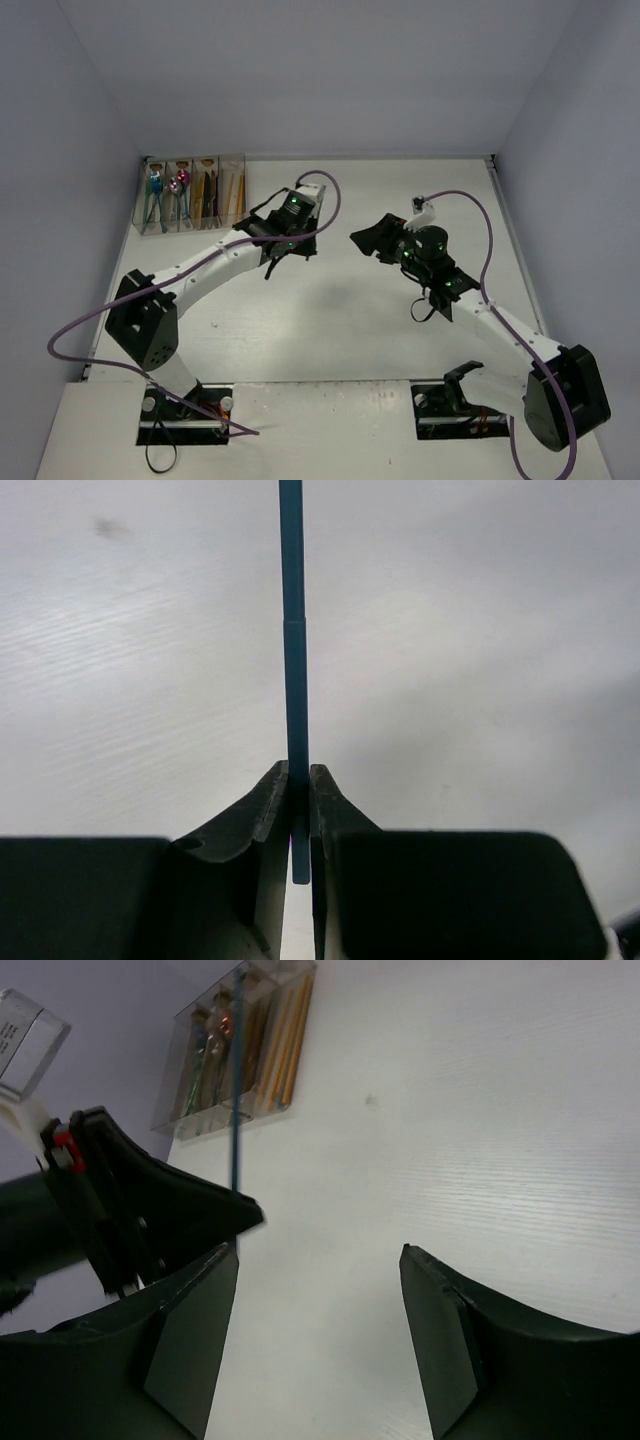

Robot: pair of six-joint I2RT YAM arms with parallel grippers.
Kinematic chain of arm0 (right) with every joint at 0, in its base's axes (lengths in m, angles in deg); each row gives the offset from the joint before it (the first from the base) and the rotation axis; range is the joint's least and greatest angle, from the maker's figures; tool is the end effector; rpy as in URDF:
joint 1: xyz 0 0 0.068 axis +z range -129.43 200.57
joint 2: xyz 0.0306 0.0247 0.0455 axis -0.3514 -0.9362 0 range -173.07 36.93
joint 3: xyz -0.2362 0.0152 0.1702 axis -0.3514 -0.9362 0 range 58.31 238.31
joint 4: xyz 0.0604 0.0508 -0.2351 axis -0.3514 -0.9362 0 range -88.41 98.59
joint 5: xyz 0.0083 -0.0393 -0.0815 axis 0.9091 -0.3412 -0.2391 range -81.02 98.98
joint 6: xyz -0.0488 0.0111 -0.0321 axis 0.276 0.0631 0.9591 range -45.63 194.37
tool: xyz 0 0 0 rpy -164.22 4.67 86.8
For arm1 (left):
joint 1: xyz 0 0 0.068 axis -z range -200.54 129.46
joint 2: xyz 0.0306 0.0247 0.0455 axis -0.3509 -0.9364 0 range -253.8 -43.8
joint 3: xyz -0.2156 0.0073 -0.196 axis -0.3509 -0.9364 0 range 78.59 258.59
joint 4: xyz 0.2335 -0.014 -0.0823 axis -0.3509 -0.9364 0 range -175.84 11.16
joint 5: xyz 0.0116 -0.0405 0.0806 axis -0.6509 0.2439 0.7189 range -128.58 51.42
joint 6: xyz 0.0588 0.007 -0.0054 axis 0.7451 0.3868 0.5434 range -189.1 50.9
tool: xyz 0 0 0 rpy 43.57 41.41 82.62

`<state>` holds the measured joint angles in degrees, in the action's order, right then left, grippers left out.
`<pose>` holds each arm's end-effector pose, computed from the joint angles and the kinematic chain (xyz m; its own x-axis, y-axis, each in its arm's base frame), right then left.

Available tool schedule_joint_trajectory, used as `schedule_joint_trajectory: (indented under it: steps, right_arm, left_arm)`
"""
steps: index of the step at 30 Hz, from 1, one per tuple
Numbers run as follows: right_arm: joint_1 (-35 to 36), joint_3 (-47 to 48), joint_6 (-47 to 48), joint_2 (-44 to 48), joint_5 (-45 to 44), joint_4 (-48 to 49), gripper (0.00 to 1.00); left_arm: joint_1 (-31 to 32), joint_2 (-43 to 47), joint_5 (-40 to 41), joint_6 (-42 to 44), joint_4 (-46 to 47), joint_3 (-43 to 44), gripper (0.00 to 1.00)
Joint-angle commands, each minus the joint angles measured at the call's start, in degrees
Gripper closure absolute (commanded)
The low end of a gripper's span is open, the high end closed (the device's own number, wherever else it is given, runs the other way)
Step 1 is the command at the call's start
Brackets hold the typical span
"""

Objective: Sort the eating utensils into containers

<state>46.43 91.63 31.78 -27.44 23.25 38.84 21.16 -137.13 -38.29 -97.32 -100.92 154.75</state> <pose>0.2131 0.1153 0.2997 -0.4455 0.5128 -0.7339 -0.4660 0.5671 0.6792 0.2731 -0.2430 0.3111 -0.7295 0.0166 -0.6837 0.3601 0.8593 -0.3633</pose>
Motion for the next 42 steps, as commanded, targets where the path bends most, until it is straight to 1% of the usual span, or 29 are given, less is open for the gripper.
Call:
schedule_joint_trajectory:
  steps: [1,3,6,8,11,16,20,21,22,24,27,29,32,35,38,40,41,42]
  right_arm:
    - [-5.66,0.73,4.86,4.78,-0.84,-4.34,0.37]
    - [-7.77,0.21,6.1,6.78,-0.58,-6.45,0.36]
    - [-8.54,-0.39,8.36,9.13,-1.6,-9.65,0.36]
    - [-8.6,-0.83,9.05,9.76,-1.49,-10.62,0.36]
    - [-8.63,-1.15,9.61,9.93,-0.39,-11.35,0.36]
    - [-8.74,-0.94,11.18,11.23,0.27,-13.18,0.35]
    - [-8.84,-0.49,12.29,12.19,0.08,-15.24,0.34]
    - [-8.81,-0.49,12.48,12.42,-0.07,-15.64,0.34]
    - [-8.85,-0.54,12.57,12.6,-0.2,-16.04,0.34]
    - [-8.89,-0.61,12.76,12.83,-0.36,-16.54,0.33]
    - [-8.89,-0.33,13.18,12.82,-0.8,-17.01,0.32]
    - [-8.89,0.59,13.58,12.85,-1.3,-17.54,0.32]
    - [-8.89,2.43,15.0,13.0,-2.25,-19.68,0.3]
    - [-8.97,5.39,18.52,13.71,-5.15,-23.3,0.27]
    - [-9.05,9.58,21.62,14.76,-9.23,-27.84,0.17]
    - [-8.98,12.99,23.63,15.6,-12.37,-31.11,0.1]
    - [-8.98,15.07,24.75,16.35,-13.29,-33.2,0.05]
    - [-8.94,16.96,25.44,17.02,-14.72,-34.83,0.02]
  left_arm:
    - [-12.09,3.47,3.86,5.13,-3.57,3.98,1.0]
    - [-16.18,1.53,4.17,7.0,-4.4,6.62,1.0]
    - [-22.71,-3.71,4.11,10.2,-5.04,10.55,1.0]
    - [-25.5,-7.5,3.41,11.85,-4.95,13.8,1.0]
    - [-29.03,-13.76,3.49,14.83,-5.45,21.09,1.0]
    - [-31.89,-25.23,2.8,16.33,-8.33,31.65,1.0]
    - [-32.83,-29.38,3.88,16.7,-9.35,35.88,1.0]
    - [-32.91,-29.71,3.8,16.7,-9.42,36.2,0.99]
    - [-32.95,-29.97,3.75,16.75,-9.38,36.43,0.95]
    - [-32.93,-30.0,3.9,16.65,-9.45,36.38,0.82]
    - [-33.0,-28.44,5.12,16.39,-9.34,35.14,0.72]
    - [-33.0,-26.95,5.33,16.22,-9.12,33.95,0.62]
    - [-32.78,-23.2,4.84,16.17,-8.97,32.37,0.54]
    - [-32.41,-15.72,4.29,15.84,-8.85,29.62,0.42]
    - [-31.95,-6.23,4.54,15.63,-8.12,25.06,0.33]
    - [-31.87,0.44,4.69,15.63,-7.92,22.14,0.3]
    - [-31.92,4.94,5.02,15.83,-8.09,20.3,0.27]
    - [-31.91,9.41,5.49,16.02,-8.14,18.42,0.24]
